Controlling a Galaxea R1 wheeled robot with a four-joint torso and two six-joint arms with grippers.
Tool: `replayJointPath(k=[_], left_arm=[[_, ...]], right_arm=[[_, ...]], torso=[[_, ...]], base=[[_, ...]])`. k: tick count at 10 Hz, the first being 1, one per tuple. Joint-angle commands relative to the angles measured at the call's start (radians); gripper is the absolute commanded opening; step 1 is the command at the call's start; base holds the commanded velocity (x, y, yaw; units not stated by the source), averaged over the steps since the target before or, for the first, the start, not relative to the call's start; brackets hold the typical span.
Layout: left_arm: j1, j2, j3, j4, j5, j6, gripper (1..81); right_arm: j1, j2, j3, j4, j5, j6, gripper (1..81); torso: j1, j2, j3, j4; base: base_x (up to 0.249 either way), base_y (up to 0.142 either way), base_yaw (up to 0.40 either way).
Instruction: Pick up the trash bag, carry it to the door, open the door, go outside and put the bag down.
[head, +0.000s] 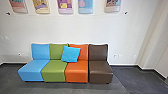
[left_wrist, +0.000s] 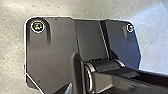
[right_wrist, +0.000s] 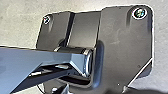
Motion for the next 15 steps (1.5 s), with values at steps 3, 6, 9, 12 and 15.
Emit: replayJointPath(k=[3, 6, 9, 12, 15], left_arm=[[-0.046, 0.0, 0.005, -0.004, 0.043, 0.004, 81.1], [-0.048, -0.002, 0.005, -0.004, 0.043, 0.004, 81.1], [-0.046, -0.002, 0.005, -0.004, 0.043, 0.004, 81.1], [-0.046, -0.003, 0.007, -0.009, 0.043, 0.004, 81.1], [-0.046, -0.012, 0.007, -0.01, 0.046, 0.001, 81.1]], right_arm=[[0.031, -0.005, 0.015, -0.009, -0.069, -0.005, 81.1], [0.031, -0.005, 0.016, -0.009, -0.069, -0.005, 81.1], [0.03, -0.005, 0.015, -0.008, -0.069, -0.005, 81.1], [0.03, -0.005, 0.016, -0.006, -0.069, -0.003, 81.1], [0.033, -0.027, 0.051, -0.004, -0.072, -0.003, 81.1]], torso=[[0.0, 0.0, 0.0, 0.0], [0.0, 0.0, 0.0, 0.0], [0.0, 0.0, 0.0, 0.0], [0.0, 0.0, 0.0, 0.0], [0.001, 0.001, 0.0, 0.0]], base=[[0.134, 0.0, 0.0], [0.134, 0.0, 0.0], [0.134, 0.0, 0.0], [0.114, 0.0, 0.0], [0.0, 0.0, 0.0]])
